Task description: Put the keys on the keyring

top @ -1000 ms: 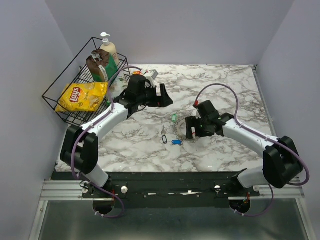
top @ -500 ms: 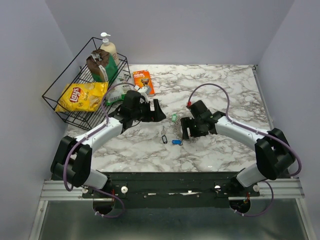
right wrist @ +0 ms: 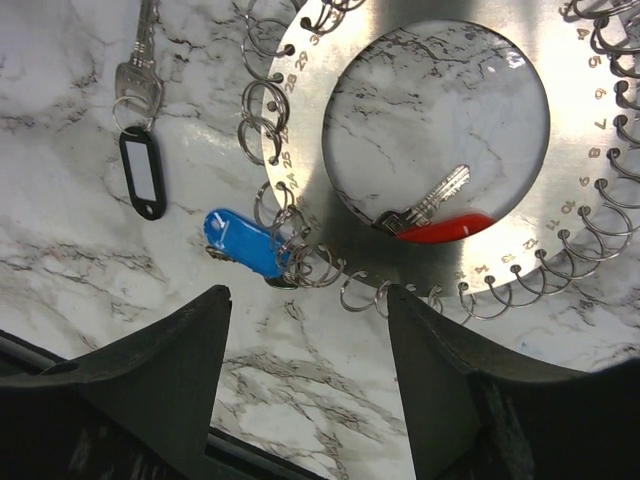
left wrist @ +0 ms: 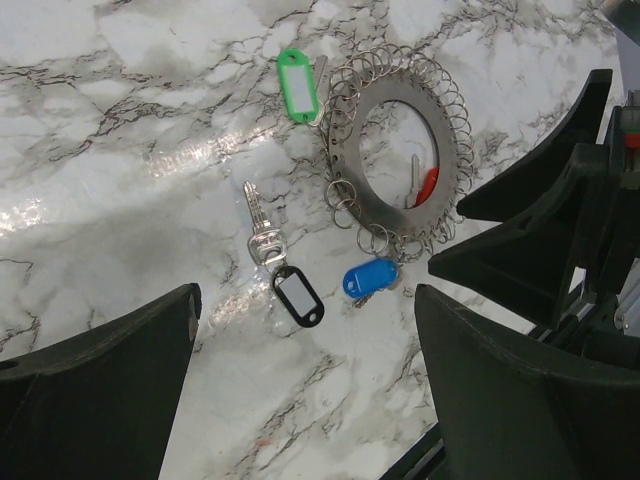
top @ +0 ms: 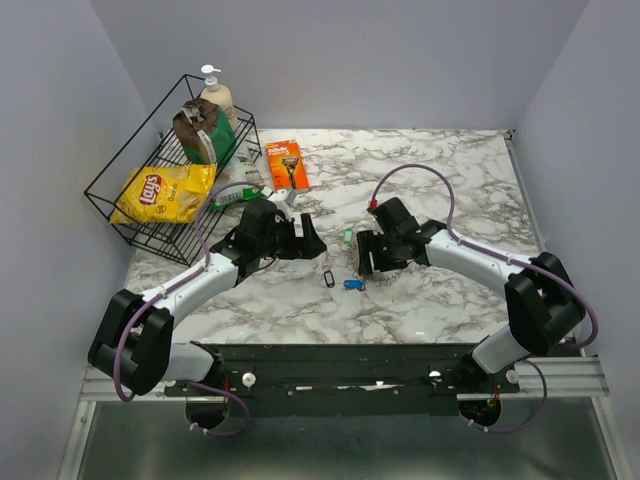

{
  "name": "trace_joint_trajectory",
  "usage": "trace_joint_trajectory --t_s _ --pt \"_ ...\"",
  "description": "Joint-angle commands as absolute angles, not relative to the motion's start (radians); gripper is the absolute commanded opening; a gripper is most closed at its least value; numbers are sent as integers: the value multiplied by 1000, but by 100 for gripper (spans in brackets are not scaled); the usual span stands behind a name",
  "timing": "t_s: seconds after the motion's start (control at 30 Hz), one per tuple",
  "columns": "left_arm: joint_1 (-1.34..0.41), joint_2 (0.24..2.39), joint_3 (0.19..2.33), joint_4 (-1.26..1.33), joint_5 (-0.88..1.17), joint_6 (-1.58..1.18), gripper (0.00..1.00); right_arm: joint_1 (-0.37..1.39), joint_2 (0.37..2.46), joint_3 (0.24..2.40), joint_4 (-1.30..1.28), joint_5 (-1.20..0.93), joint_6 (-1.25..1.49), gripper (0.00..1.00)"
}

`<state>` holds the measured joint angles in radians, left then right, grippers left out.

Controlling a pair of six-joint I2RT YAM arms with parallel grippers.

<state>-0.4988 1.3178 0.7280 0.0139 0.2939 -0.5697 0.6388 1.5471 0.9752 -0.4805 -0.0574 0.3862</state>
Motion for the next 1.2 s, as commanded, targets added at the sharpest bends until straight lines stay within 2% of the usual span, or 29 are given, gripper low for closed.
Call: trace_joint_trajectory --t_s 0.0,0.23,0.67,0.87,1.17 --pt "-503 1292 709 37 264 -560 96 646 1546 950 -420 -112 463 70" --pt "-505 1284 690 46 265 -561 97 643 1516 922 -396 -120 482 68" --pt "-508 1293 664 55 271 -557 96 646 1477 914 -523 80 402 65" --pt "-511 1298 660 58 272 -557 96 664 1488 905 -541 90 396 60" --pt "-512 1298 664 52 273 -554 96 693 1519 934 -517 61 420 59"
